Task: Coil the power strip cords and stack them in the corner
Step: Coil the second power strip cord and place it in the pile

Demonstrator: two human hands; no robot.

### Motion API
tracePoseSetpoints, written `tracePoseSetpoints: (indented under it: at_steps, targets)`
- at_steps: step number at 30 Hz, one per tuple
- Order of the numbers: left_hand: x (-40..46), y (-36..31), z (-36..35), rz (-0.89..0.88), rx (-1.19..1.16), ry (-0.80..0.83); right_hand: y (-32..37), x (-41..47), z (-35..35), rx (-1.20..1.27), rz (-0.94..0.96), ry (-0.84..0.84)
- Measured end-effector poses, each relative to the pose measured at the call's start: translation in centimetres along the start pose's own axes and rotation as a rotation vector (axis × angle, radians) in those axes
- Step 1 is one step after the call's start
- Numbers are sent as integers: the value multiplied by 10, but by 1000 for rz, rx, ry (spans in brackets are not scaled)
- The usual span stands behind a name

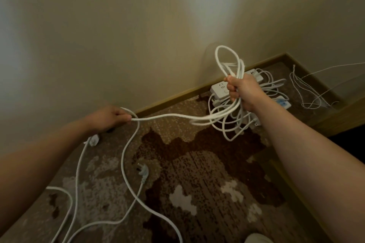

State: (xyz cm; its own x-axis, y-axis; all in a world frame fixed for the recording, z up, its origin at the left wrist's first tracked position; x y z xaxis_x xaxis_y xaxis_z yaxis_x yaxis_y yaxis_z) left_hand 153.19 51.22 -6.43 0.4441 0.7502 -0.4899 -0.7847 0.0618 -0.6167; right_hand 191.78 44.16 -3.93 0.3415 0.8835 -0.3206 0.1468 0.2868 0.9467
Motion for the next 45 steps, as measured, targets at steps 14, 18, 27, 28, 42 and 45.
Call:
tracePoseSetpoints:
  at_steps: [14, 18, 27, 28, 42, 45]
  targets:
    - [3, -100, -46, -302, 324, 74, 13, -13, -35, -737, 132, 31]
    - [5, -56, -32, -178, 280, 44, 20, -3, -17, -984, 192, -22]
    - [3, -25, -10, -55, 84, -33, 30, -3, 11, -1001, 207, -130]
    - [3, -45, -15, -119, 147, -41, 29, -5, 4, -949, 211, -106]
    - [9, -192, -66, -356, 164, -223, -20, -25, -69, -485, -73, 285]
    - [13, -190, -67, -321, 118, -236, -24, -28, -73, -446, -86, 340]
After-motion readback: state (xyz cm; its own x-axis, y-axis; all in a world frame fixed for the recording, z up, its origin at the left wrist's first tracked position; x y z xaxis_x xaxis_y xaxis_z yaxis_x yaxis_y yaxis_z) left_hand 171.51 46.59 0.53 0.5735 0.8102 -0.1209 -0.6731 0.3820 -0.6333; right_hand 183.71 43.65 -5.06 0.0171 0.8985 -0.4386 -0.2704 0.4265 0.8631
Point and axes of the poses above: each hand's wrist, its own x-axis towards the middle knuckle, its own z-axis out of the back of the hand, y = z × x, the point moved 9 cm from there along x, towards the middle knuckle, and after that the axes turned 3 degrees about x, right-handed, at the moved point
